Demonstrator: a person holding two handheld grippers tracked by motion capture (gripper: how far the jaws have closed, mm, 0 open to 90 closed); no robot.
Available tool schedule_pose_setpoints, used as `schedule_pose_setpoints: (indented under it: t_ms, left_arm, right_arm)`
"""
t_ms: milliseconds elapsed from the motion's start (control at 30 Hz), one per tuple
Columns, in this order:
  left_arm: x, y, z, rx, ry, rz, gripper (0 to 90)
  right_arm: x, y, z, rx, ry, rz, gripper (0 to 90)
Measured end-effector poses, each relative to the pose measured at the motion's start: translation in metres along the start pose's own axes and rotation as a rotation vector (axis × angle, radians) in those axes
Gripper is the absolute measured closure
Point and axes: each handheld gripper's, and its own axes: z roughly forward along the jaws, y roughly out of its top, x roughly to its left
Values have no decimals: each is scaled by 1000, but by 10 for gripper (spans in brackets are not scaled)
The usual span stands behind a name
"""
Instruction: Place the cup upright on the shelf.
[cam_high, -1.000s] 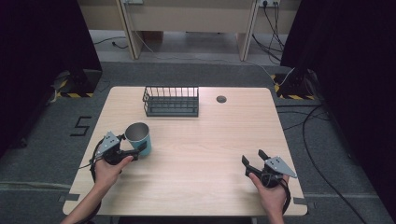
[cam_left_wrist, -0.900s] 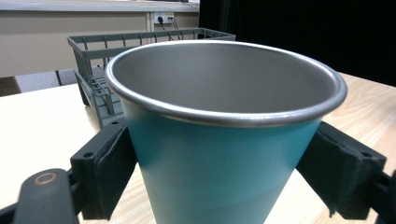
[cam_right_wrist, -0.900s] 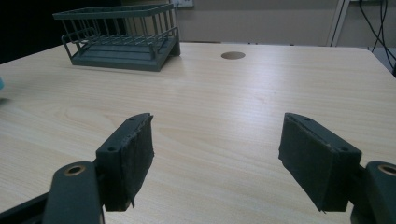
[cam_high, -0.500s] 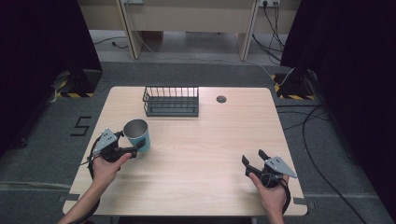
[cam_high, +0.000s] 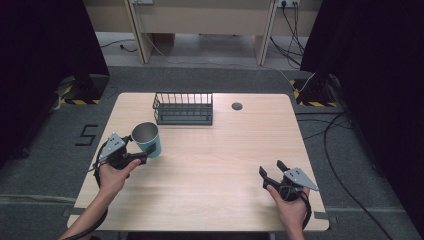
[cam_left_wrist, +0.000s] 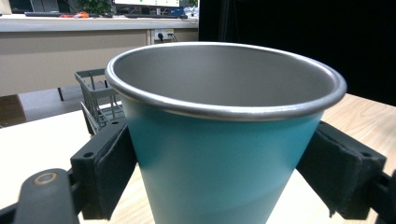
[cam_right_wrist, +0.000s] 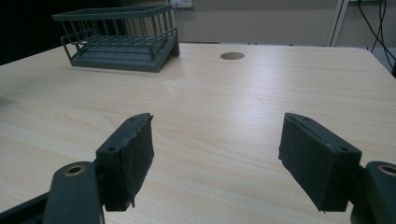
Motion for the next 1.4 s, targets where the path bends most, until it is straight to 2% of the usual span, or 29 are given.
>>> schedule_pose_setpoints:
  t_ms: [633,1400]
  left_arm:
    - [5,11,11,-12,7,-2,152]
    - [8,34,33,-33,14,26,151]
  right_arm:
    - [0,0,1,-1,-1,7,267]
    - [-2,0,0,-4,-4,11,269]
